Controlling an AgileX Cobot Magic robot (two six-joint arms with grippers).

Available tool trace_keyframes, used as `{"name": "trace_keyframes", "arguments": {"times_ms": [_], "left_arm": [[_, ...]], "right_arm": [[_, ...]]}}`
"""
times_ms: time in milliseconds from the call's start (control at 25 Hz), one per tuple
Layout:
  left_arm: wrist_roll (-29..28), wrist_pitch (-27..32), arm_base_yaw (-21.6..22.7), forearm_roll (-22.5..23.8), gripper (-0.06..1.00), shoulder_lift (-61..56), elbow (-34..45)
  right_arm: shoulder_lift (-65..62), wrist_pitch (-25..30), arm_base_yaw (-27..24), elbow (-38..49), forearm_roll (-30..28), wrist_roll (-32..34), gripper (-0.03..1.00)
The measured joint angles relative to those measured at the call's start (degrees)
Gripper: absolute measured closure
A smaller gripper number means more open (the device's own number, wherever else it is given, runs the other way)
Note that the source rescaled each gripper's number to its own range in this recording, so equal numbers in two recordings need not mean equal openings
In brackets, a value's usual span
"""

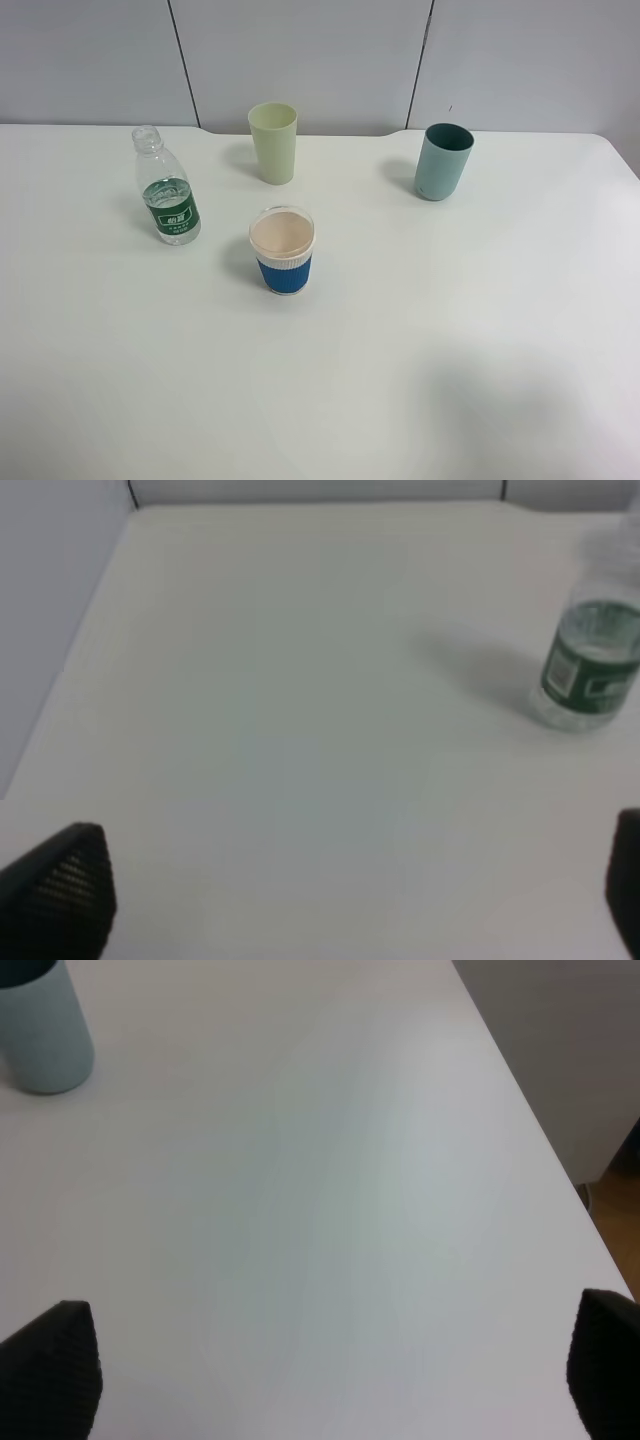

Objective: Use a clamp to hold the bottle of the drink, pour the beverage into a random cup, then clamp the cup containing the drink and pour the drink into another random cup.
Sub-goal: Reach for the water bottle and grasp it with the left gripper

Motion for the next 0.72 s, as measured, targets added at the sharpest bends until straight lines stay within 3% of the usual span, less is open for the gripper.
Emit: {"name": "trace_keyframes", "arguments": {"times_ms": [200,720], "left_arm": [[1.69,-5.94,-1.13,0.58,-0.06,9.05,-0.16],[2.03,-7.95,-17.80,8.33,-0.06,29.69,-0.40]], "right_arm": [[0.00,0.00,0.00,0.00,0.00,0.00,0.17],[0.00,0.00,0.00,0.00,0.00,0.00,0.17]]}}
